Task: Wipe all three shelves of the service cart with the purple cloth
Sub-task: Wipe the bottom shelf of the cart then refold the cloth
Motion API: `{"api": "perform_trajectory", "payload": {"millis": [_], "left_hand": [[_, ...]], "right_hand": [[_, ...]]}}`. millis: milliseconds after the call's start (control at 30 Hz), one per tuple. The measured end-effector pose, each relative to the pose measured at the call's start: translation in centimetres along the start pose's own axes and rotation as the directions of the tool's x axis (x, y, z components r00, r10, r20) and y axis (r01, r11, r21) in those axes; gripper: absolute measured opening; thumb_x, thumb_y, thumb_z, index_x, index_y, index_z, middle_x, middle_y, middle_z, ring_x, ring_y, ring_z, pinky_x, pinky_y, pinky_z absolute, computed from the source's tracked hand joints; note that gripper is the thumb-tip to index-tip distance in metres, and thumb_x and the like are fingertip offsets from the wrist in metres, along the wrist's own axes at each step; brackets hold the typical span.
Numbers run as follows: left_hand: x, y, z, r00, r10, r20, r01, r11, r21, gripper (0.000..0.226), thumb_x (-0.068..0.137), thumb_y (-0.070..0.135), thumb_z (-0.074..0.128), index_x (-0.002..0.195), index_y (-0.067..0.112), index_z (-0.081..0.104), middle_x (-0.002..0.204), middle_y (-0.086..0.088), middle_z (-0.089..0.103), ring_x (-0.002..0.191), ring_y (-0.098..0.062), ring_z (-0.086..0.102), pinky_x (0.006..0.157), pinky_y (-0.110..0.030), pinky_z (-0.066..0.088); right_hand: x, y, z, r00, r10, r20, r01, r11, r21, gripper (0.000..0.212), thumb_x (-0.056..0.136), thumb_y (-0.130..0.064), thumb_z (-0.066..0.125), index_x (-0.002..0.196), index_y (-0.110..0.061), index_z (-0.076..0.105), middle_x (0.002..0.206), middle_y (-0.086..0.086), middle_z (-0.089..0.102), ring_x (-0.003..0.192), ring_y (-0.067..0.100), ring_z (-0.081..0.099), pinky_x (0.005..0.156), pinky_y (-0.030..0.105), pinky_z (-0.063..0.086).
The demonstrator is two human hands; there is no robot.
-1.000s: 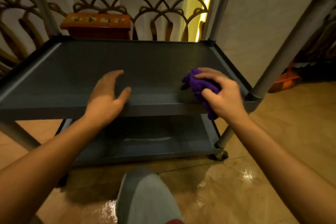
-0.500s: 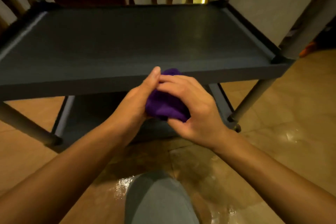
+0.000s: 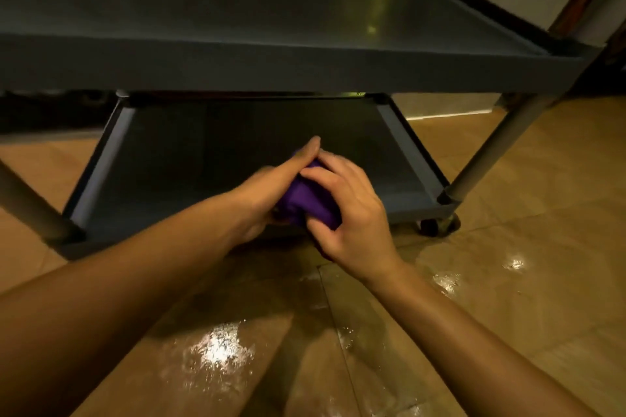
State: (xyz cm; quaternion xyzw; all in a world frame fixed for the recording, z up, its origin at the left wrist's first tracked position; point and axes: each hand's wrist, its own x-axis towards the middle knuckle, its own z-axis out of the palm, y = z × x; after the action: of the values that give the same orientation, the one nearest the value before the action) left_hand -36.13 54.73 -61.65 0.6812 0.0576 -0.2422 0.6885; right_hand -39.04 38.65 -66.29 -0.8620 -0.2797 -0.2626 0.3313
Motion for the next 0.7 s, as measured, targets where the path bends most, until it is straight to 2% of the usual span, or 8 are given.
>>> {"api": "perform_trajectory", "payload": {"millis": [133,233,300,333,400,500,600,700], "left_hand": [[0.4,-2.0,-2.0,0.995,-0.061,-0.082,0.056,0.997,-0.062,0.063,0.073,0.069,0.071,0.116,0.023,0.073,0.110,-0.009,0.077,0.105,-0.027,0.071,0.094,-0.044,0.057],[1.0,-3.7,-3.1,0.972,-0.108,-0.206,0.076,0.984,-0.160,0.051,0.084,0.059,0.069,0.113,0.017,0.071,0.108,-0.011,0.076,0.100,-0.030,0.072,0.091,-0.047,0.058],[1.8,-4.7,-3.6,0.923,-0.108,-0.370,0.060,0.989,-0.138,0.045,0.087,0.055,0.068,0.110,0.017,0.068,0.106,-0.009,0.074,0.093,-0.027,0.072,0.077,-0.041,0.060],[2.3,-5.2,-3.8,0.882,-0.088,-0.463,0.047,0.994,-0.100,0.042,0.088,0.053,0.069,0.111,0.019,0.065,0.109,-0.008,0.072,0.092,-0.026,0.070,0.072,-0.038,0.058],[3.3,-5.8,-4.4,0.799,-0.034,-0.601,0.034,0.999,-0.012,0.041,0.086,0.049,0.072,0.117,0.025,0.057,0.123,-0.005,0.063,0.103,-0.028,0.064,0.077,-0.040,0.056],[4.9,-6.6,-5.0,0.740,0.013,-0.672,0.051,0.996,0.076,0.047,0.085,0.047,0.073,0.124,0.028,0.054,0.133,-0.006,0.057,0.117,-0.031,0.058,0.085,-0.041,0.052],[5.8,-7.4,-5.5,0.744,0.022,-0.668,0.019,0.998,0.054,0.033,0.089,0.043,0.070,0.115,0.026,0.059,0.129,-0.007,0.061,0.109,-0.025,0.058,0.080,-0.035,0.050],[5.2,-7.8,-6.6,0.797,0.074,-0.600,0.009,0.991,0.134,0.041,0.094,0.038,0.066,0.131,0.022,0.059,0.135,-0.009,0.060,0.118,-0.027,0.058,0.083,-0.034,0.049]], "right_hand": [[-0.8,0.0,2.6,0.996,0.032,0.081,-0.031,0.999,-0.022,0.069,0.074,-0.011,0.073,0.140,-0.015,0.054,0.153,0.007,0.047,0.150,0.024,0.032,0.120,0.044,0.034],[-1.3,-0.5,4.7,0.982,0.105,0.158,-0.090,0.991,-0.099,0.073,0.077,-0.033,0.072,0.146,-0.029,0.046,0.164,0.001,0.029,0.156,0.023,0.012,0.123,0.049,0.028],[-1.7,-1.1,6.4,0.959,0.197,0.205,-0.177,0.978,-0.112,0.079,0.077,-0.049,0.072,0.147,-0.040,0.038,0.168,-0.001,0.014,0.157,0.023,0.006,0.123,0.045,0.025],[-2.0,-1.4,7.3,0.946,0.234,0.223,-0.215,0.971,-0.103,0.080,0.076,-0.053,0.071,0.147,-0.042,0.035,0.169,-0.003,0.010,0.157,0.023,0.007,0.122,0.043,0.025],[-2.6,-1.8,8.9,0.930,0.299,0.215,-0.290,0.954,-0.077,0.082,0.078,-0.050,0.072,0.148,-0.046,0.030,0.169,-0.006,0.007,0.155,0.024,0.015,0.118,0.042,0.034],[-2.4,-1.7,10.9,0.873,0.467,0.137,-0.462,0.884,-0.072,0.094,0.078,-0.042,0.075,0.151,-0.052,0.016,0.168,-0.006,0.010,0.151,0.025,0.029,0.112,0.042,0.044],[-1.5,-0.9,12.2,0.844,0.496,0.202,-0.509,0.861,0.016,0.098,0.077,-0.042,0.077,0.151,-0.056,0.013,0.166,-0.007,0.014,0.147,0.024,0.034,0.109,0.033,0.042],[-0.2,0.6,12.7,0.835,0.474,0.280,-0.526,0.837,0.150,0.084,0.078,-0.027,0.077,0.145,-0.052,0.032,0.154,-0.007,0.038,0.133,0.019,0.049,0.101,0.025,0.048]]}}
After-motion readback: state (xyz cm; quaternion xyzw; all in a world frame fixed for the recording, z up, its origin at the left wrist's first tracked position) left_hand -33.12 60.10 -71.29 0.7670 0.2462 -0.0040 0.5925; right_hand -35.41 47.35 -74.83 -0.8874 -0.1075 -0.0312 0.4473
